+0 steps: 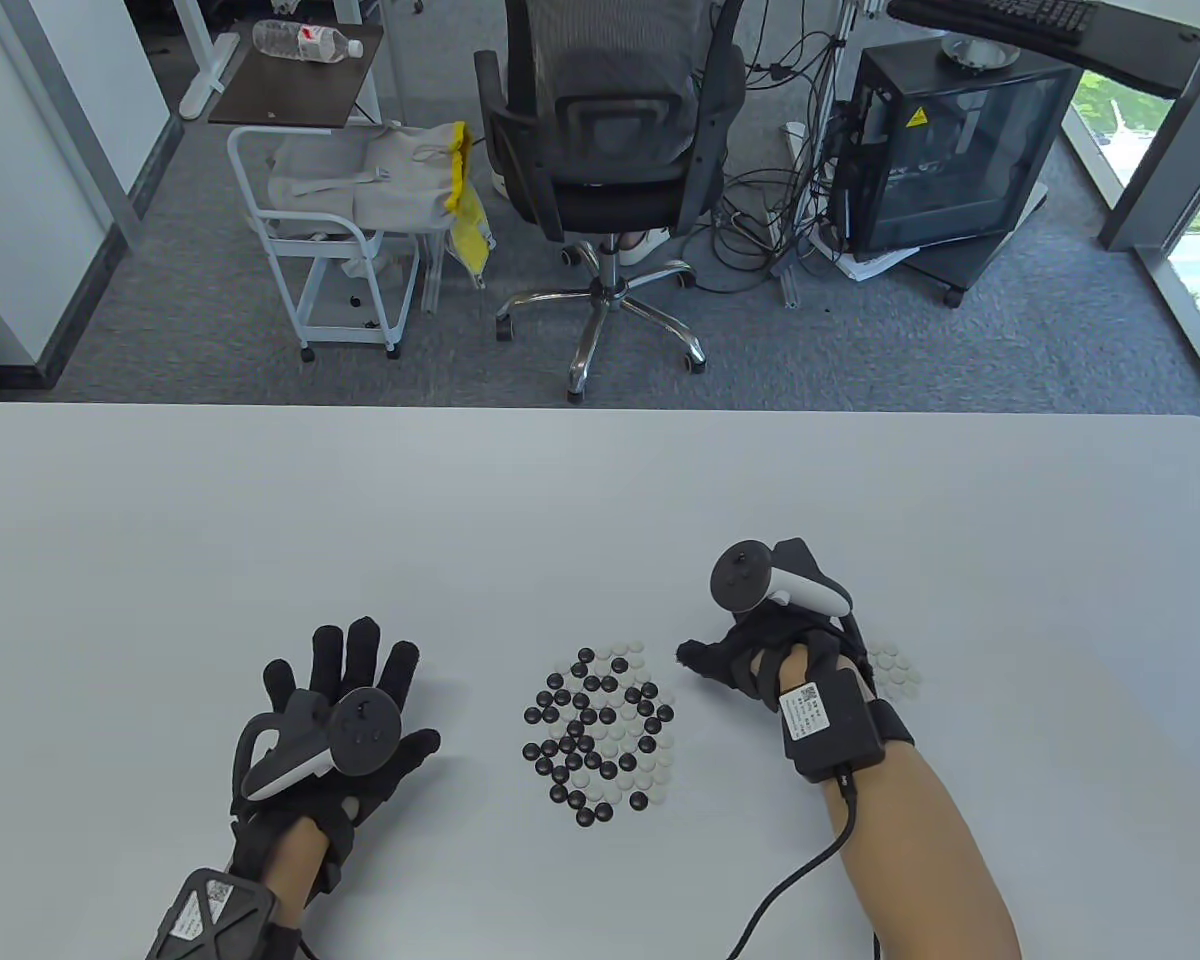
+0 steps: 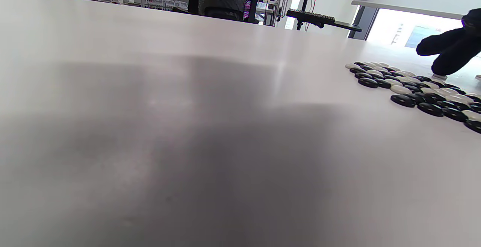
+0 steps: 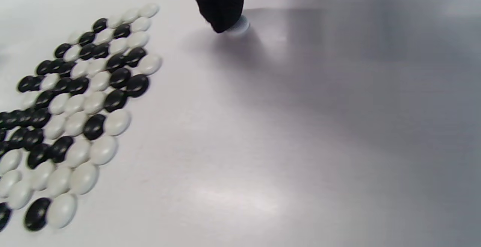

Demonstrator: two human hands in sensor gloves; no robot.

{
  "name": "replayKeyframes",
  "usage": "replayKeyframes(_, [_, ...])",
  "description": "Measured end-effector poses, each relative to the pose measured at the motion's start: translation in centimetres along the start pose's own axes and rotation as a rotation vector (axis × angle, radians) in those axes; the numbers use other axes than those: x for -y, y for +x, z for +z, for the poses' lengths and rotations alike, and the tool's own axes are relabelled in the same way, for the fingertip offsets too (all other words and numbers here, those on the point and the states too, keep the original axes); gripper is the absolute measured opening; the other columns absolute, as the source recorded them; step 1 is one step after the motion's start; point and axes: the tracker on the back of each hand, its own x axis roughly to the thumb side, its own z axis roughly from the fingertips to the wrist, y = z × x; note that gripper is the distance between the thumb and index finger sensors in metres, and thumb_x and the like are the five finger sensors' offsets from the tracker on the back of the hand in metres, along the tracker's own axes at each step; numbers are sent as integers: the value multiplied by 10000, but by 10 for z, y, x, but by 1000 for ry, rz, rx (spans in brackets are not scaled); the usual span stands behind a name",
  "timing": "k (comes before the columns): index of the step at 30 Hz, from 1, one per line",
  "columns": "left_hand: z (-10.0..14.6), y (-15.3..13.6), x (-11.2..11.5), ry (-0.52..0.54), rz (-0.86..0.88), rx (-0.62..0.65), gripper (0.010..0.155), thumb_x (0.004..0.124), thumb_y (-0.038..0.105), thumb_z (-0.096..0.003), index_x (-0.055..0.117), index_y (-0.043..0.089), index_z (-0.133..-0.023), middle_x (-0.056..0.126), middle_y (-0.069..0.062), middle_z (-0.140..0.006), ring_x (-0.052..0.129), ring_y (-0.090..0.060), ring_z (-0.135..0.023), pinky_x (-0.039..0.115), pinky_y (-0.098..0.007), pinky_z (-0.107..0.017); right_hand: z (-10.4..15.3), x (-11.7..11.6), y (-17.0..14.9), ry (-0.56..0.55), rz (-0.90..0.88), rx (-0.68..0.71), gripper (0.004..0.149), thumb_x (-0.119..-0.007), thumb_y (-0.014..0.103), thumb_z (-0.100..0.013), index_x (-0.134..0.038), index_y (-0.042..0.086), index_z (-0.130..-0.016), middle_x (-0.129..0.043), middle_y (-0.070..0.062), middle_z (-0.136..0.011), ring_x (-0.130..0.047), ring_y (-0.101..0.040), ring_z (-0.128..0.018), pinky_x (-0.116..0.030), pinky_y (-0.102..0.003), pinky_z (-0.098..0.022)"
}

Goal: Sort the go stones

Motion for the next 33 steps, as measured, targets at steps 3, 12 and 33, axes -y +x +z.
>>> replayKeyframes(3, [0, 0, 0, -2, -2, 1, 863, 503, 615, -559, 44, 204, -1163, -216, -209, -1110, -201, -500, -957, -52, -806, -512, 12, 3, -25, 2, -8, -64, 673, -529, 509, -574, -800, 95, -1030, -162, -365, -1148, 4, -647, -942, -122, -898, -569])
replayKeyframes(12, [-1, 2, 1, -10, -15, 0, 862, 502, 616, -559, 43, 206, -1163, -217, -210, -1109, -202, -499, -956, -51, -806, -511, 38, 2, -77, -44, -38, -193, 674, -526, 505, -575, -807, 88, -1023, -164, -359, -1151, 6, -643, -946, -117, -897, -570])
replayKeyframes(33, [-2, 2, 1, -8, -4, -2, 862, 504, 614, -560, 45, 204, -1163, -215, -210, -1109, -202, -498, -956, -52, -806, -512, 48, 12, -75, -103, -72, -194, 690, -513, 506, -576, -773, 73, -1046, -140, -367, -1148, 22, -645, -944, -97, -894, -558])
